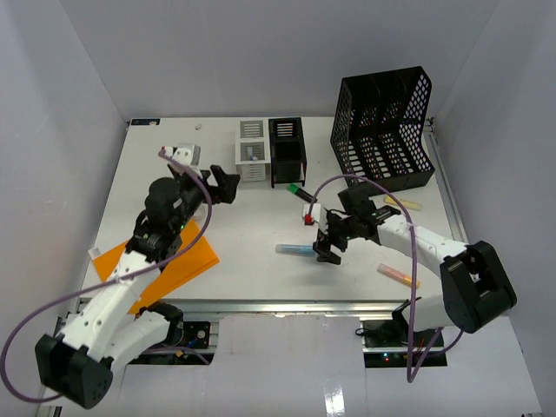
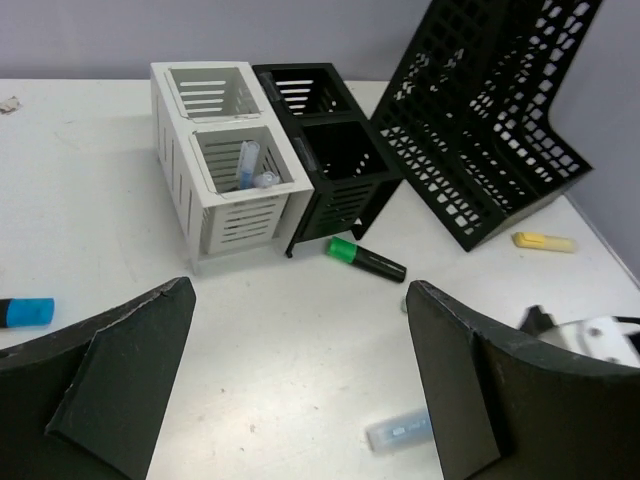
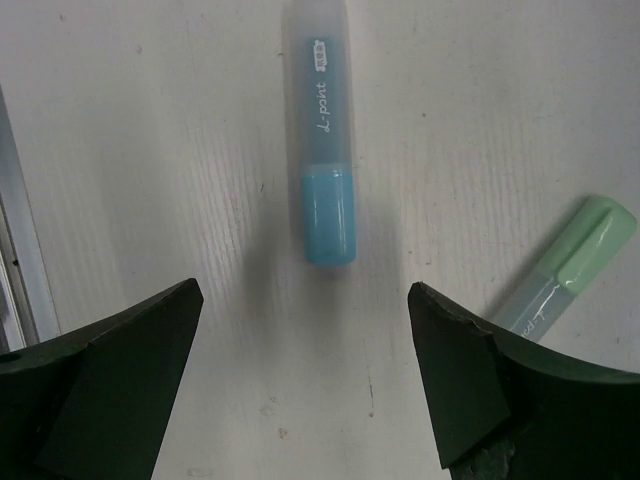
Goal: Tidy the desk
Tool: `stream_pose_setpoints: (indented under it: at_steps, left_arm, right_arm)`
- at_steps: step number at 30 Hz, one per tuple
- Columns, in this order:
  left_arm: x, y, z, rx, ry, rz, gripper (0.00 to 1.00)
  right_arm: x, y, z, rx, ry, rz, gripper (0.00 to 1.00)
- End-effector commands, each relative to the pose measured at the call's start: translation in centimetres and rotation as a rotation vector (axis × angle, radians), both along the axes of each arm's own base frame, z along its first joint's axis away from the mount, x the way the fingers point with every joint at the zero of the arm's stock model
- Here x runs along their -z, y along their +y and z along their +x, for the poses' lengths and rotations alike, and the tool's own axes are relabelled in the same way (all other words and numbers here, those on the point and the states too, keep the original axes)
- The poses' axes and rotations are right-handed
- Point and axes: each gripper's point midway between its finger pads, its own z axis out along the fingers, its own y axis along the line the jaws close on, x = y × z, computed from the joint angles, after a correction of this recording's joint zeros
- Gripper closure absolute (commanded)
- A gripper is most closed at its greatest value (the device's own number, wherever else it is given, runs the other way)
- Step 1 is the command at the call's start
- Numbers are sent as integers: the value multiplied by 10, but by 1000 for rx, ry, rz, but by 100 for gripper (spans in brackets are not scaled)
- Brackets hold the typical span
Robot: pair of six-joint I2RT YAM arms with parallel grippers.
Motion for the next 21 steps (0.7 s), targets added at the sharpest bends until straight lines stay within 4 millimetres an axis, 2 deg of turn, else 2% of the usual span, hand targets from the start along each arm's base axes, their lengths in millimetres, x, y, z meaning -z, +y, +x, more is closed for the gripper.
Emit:
stream_pose_setpoints:
  at_steps: [1,2,3,4,5,7,8,13,19,21]
  left_arm:
    - [39,5,-43,72,44,-25,2]
    - [54,6,-47,76,72,-17,2]
    - [59,7,-49,74,78,-14,2]
    - [66,8,-53,76,92,-12,2]
    - [66,8,-55,80,97,-11,2]
    - [63,9,-57,82,91,0,2]
    - [63,12,-57,68,94,-2,2]
    - [58,18,-59,41,72,-1,2]
    - [56,25,-59,10,73,9,2]
    - [53,33,-58,-35,54,16,2]
  right_arm:
    - [-1,41,19,-61,-151,-114,10]
    - [-1,54,19,-90,-157,-126,10]
    - [0,56,17,-97,-164,-135,10]
    - [-1,65,23,-99,-171,-153,10]
    - [4,68,28,-94,-161,-170,10]
    - [-2,79,39,-93,-171,-168,10]
    - [1,80,39,-101,-160,-173,10]
    - [14,90,20,-214,-55,-161,7]
    - [20,103,6,-298,-23,-217,1]
    - [18,110,7,-311,-40,-253,0]
